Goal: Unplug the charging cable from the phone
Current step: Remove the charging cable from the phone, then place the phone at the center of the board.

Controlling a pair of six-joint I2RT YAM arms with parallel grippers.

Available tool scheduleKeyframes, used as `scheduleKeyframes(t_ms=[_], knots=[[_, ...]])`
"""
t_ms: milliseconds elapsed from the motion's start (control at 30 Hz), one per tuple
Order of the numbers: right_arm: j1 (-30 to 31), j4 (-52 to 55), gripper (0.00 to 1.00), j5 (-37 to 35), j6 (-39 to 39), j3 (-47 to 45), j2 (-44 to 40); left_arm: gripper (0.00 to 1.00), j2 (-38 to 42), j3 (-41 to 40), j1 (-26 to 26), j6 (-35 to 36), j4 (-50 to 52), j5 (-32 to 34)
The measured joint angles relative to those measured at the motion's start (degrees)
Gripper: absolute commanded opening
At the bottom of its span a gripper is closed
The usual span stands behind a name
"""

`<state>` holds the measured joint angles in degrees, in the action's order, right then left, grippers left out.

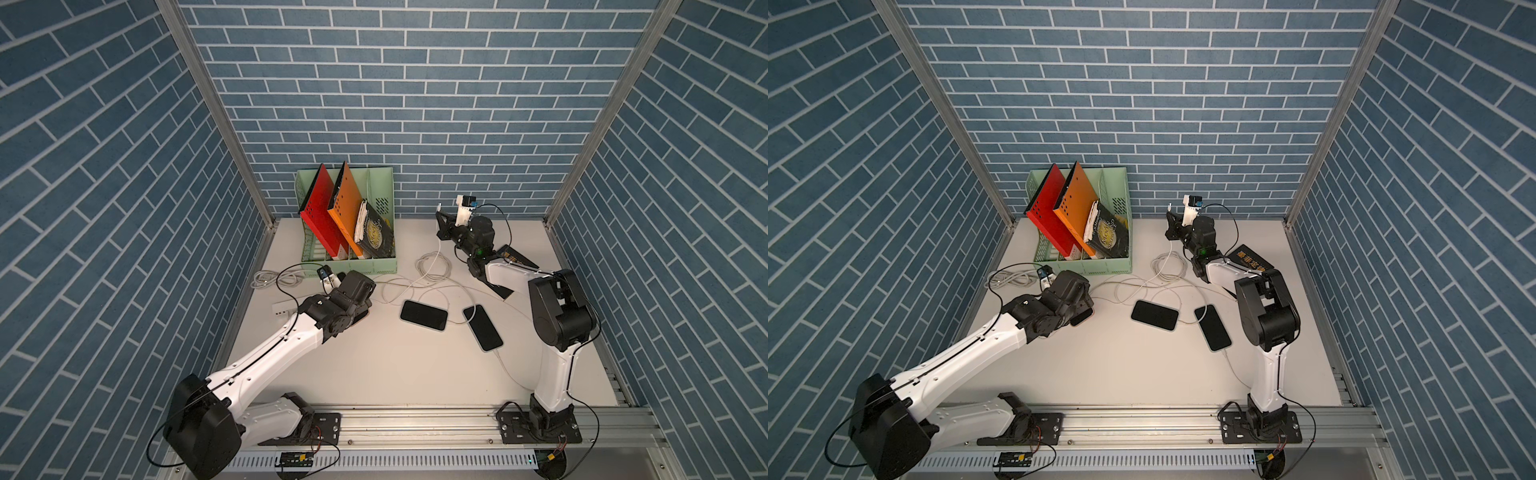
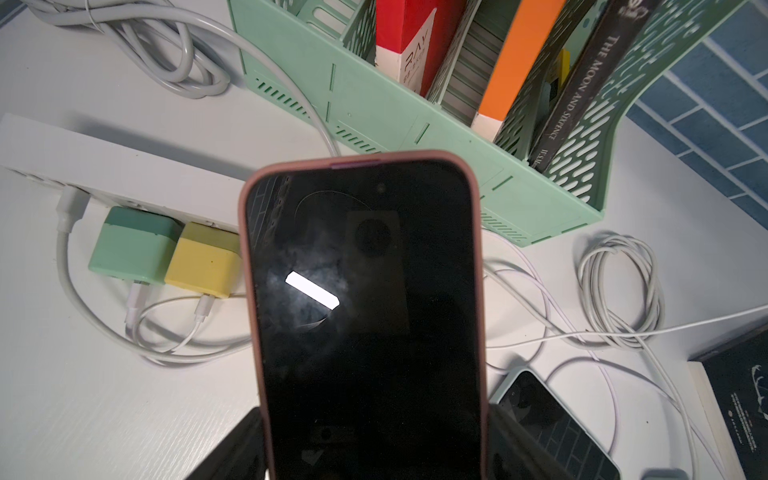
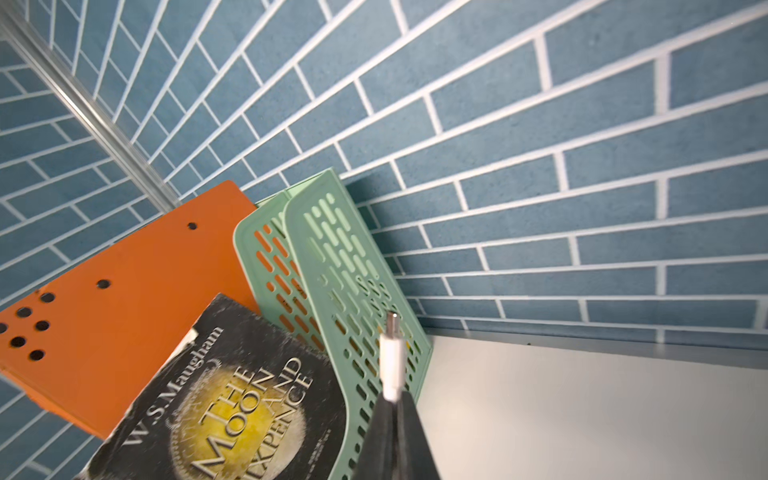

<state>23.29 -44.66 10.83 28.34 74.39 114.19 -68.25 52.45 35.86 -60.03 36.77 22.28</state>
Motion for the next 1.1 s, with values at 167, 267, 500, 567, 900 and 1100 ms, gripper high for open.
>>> scheduleKeyframes(t_ms=[167,267,500,567,900,1100], knots=[[-2.38,-1.25,0.00,-2.08,2.62,-0.33,2.40,0.37,-0.09,-1.18,0.00,0.02,-0.37,-1.09],[-3.76,-1.20,0.02,-1.97,4.42,-0.48,4.00,0.37,-0.68,-1.64,0.00,0.07,-0.70,-1.97],[-6.51,0.94,0.53,0.13,9.73,-1.57,6.47,0.37,-2.19,-3.37,0.00,1.31,-2.19,-5.44],[-6.99,2.27,0.64,0.66,10.14,-1.68,6.47,0.37,-2.38,-4.17,0.00,1.95,-2.47,-6.58],[-9.46,11.72,0.73,2.84,8.94,-4.35,1.51,0.38,-2.99,-7.74,0.68,6.80,-3.91,-12.90],[-9.68,16.11,0.99,4.33,6.54,-9.35,-8.70,0.39,-6.10,-8.90,3.02,10.78,-5.01,-15.76]])
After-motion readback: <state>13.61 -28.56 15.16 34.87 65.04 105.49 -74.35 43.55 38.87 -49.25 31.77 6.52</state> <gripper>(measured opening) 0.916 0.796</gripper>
